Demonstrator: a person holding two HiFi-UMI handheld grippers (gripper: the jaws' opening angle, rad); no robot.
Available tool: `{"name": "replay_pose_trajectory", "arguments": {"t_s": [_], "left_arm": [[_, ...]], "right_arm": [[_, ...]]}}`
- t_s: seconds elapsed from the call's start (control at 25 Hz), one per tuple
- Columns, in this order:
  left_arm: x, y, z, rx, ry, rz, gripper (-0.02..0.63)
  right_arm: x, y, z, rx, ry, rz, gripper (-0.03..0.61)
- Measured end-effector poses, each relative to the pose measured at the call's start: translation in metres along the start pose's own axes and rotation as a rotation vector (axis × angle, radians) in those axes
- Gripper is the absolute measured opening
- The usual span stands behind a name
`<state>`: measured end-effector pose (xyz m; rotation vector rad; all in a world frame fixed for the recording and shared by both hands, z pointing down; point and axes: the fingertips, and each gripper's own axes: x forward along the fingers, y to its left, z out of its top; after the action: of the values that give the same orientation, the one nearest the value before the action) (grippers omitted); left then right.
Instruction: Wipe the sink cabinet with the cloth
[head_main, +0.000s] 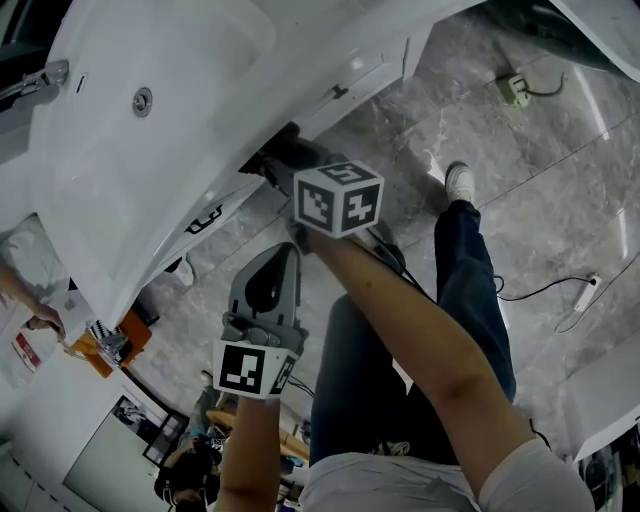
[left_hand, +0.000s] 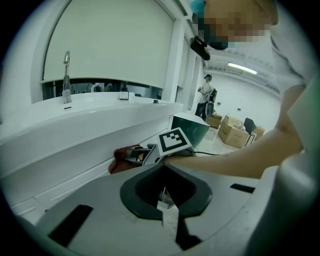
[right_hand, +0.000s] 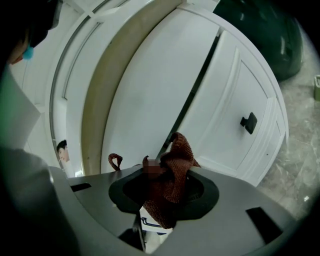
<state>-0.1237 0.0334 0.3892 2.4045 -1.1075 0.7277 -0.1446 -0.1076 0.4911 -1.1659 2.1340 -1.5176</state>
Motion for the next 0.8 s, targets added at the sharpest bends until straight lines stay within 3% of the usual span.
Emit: {"name": "replay_pose_trajectory", "arguments": {"t_s": [0.2,0.36,0.64,0.8], "left_arm": [[-0.001,-0.001,0.002,-0.021,-0.002,0.001,0.011],[0.001,-0.004,0.003,-0.034,0.0,0.002,0.011],[0.013,-0.011,0.008,-0.053,0.005,0.044,0.011],[0.023,-0.016,0.015,-0.072,0.002,0.075,0.011]], "right_arm": [[-0.008,-0.002,0.002,-0.04,0.027,-0.003,0.114],[-0.018,-0.02,0.005,0.006,0.056,-0.028,0.114],[-0.008,-0.031,0.014,0.085,0.102,0.017,0.114],[-0.006,-0.031,0.016,0.051,0.154,0.034,0.114]]}}
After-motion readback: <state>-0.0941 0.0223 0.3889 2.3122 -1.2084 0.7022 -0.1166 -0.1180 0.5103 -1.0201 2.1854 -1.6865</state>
